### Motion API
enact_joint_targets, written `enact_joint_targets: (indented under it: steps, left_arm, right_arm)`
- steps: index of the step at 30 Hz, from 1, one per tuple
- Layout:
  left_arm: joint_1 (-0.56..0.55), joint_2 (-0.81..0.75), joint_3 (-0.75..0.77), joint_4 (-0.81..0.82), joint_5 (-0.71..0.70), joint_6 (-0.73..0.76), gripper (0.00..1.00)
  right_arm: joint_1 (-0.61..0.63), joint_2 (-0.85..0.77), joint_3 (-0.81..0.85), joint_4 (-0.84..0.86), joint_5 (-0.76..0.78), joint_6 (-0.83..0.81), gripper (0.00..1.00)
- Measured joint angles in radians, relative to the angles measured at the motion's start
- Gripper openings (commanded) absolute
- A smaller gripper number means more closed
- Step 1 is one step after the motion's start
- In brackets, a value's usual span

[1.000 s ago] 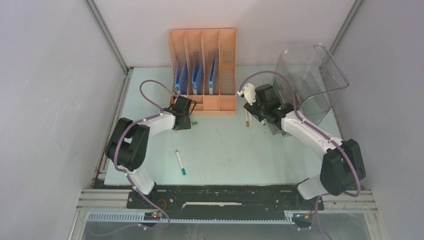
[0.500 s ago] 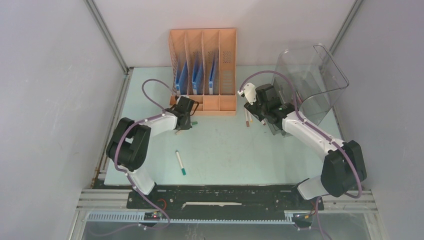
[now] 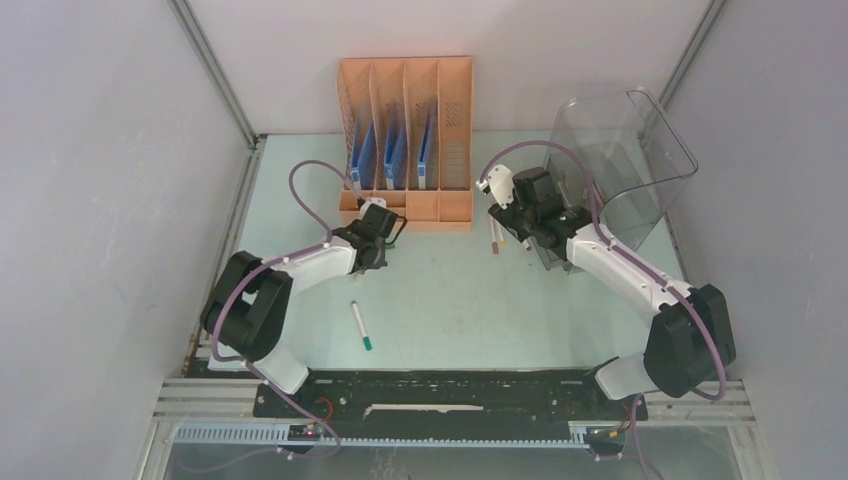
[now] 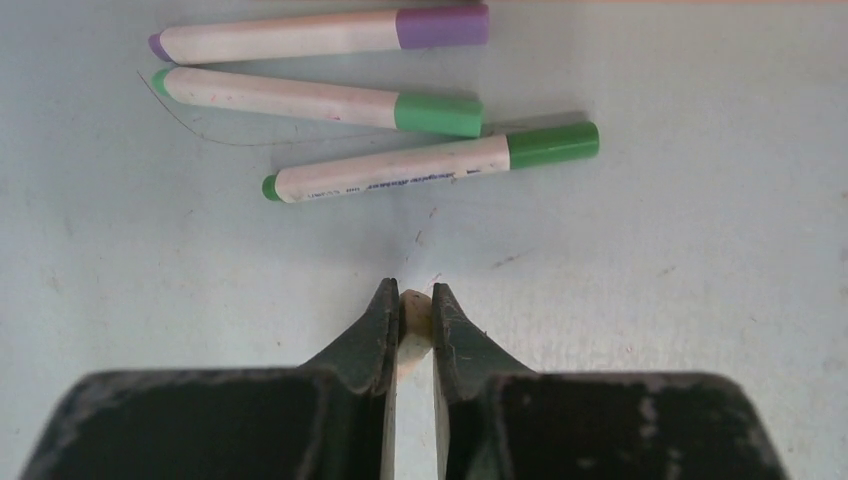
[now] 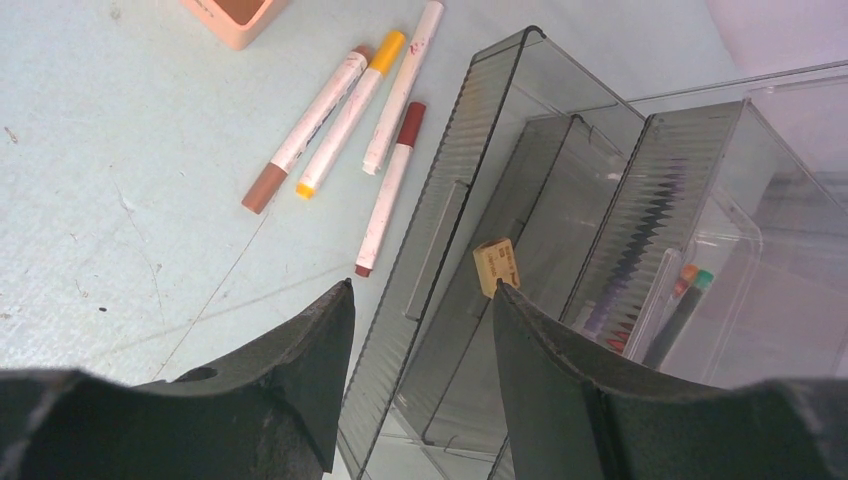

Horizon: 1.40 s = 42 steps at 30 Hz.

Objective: Organize the desk
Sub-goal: Pick up the stationery from the center of the board.

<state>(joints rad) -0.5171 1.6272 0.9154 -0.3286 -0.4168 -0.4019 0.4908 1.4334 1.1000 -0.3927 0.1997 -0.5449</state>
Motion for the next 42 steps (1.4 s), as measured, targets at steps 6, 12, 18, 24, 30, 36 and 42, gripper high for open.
enact_joint_targets:
  steps: [6,12,18,24,30,36,42]
  left_arm:
    - [-0.031,-0.061,-0.038,0.009,0.0,-0.008,0.01]
    - [-0.05,-0.196,-0.108,0.066,0.043,-0.032,0.0]
    - [-0.055,-0.378,-0.204,0.204,0.154,-0.098,0.0]
    - [-0.063,-0.525,-0.353,0.483,0.288,-0.22,0.0]
    - [-0.095,-0.579,-0.48,0.775,0.369,-0.362,0.0]
    - [-0.162,-0.587,-0.562,1.083,0.385,-0.486,0.0]
    - [-0.249,-0.521,-0.568,1.339,0.376,-0.552,0.0]
  right_arm:
    - [0.0,-0.02,0.0,0.0,-0.011,0.001,0.61]
    - [-0.002,-0.062,0.0,-0.036,-0.122,0.001,0.6]
    - [-0.011,-0.169,0.0,-0.099,-0.394,0.008,0.6]
    - [-0.027,-0.233,0.0,-0.142,-0.681,0.023,0.66]
    - [-0.033,-0.25,0.0,-0.15,-0.931,0.084,0.69]
    - [-0.039,-0.244,0.0,-0.138,-1.083,0.175,0.7]
    - [-0.039,-0.193,0.0,-0.118,-1.149,0.247,0.75]
